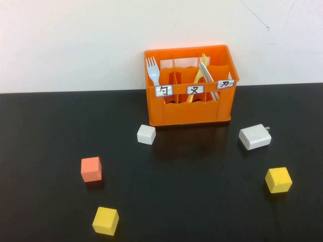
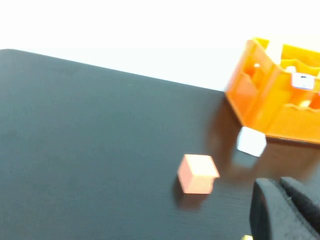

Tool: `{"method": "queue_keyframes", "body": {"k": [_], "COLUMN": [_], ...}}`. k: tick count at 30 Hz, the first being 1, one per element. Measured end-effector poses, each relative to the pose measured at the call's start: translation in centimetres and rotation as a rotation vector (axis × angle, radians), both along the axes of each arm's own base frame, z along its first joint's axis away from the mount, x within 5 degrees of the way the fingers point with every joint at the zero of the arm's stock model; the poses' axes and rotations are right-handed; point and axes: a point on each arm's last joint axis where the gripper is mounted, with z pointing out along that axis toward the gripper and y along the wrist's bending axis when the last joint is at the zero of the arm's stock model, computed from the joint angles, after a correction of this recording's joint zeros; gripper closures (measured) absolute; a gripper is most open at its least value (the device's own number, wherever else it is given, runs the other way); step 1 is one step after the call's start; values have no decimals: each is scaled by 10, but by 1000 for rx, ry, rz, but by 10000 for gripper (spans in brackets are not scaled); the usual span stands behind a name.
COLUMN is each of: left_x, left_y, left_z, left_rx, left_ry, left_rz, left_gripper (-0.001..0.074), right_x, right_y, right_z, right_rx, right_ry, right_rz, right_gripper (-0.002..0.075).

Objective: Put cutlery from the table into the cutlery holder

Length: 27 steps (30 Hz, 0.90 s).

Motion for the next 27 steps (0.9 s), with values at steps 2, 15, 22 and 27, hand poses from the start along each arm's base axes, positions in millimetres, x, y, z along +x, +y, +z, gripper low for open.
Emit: {"method": "queue_keyframes", "body": {"k": [2, 15, 22, 27], "left_x": [4, 11, 8, 8], "left_y": [0, 1, 0, 0], "left_z": [-8, -74, -81, -82], "left_rx": [-3, -27, -30, -28], "left_ry": [-13, -15, 67, 69], "left_rz": [20, 50, 42, 40], "left_gripper": [736, 736, 736, 736], "right_x": [0, 0, 0, 0], "right_y": [0, 0, 0, 0], "right_z": [0, 0, 0, 0], "right_rx": [0, 0, 1, 1], "right_ry": [0, 1, 6, 6], "right_rz": [0, 0, 2, 2], "right_gripper": [728, 728, 728, 728]}}
